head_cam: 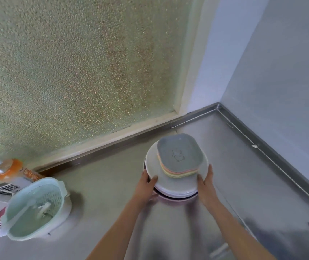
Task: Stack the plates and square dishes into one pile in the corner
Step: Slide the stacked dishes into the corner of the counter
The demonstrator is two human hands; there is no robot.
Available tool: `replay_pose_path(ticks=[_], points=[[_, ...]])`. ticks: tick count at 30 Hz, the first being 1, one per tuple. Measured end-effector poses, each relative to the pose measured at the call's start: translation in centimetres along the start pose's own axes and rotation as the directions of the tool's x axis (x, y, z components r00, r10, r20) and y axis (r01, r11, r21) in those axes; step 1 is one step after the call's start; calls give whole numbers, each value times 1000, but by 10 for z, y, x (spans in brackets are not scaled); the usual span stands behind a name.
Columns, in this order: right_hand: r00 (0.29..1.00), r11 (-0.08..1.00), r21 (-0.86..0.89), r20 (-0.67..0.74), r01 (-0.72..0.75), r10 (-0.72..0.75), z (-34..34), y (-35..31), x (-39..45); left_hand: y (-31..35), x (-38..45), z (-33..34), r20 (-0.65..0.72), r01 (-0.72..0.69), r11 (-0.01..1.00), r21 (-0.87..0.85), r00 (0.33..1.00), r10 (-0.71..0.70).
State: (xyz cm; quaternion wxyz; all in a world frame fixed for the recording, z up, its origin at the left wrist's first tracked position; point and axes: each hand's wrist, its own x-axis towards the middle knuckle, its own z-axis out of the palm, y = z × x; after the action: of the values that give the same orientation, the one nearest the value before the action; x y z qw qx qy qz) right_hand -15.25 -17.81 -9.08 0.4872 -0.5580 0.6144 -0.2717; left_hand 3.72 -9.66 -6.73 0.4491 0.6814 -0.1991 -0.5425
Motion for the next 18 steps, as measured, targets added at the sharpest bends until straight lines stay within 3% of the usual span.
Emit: replay_pose_path(ticks=[9, 18], points=[[996, 999, -53, -88, 12, -16, -70, 2, 82, 29, 56, 94, -9, -94, 996, 13, 996, 94], [997, 998, -58, -77, 21, -25, -127, -6, 173, 62, 119, 179, -83, -44, 999, -15, 996, 43]])
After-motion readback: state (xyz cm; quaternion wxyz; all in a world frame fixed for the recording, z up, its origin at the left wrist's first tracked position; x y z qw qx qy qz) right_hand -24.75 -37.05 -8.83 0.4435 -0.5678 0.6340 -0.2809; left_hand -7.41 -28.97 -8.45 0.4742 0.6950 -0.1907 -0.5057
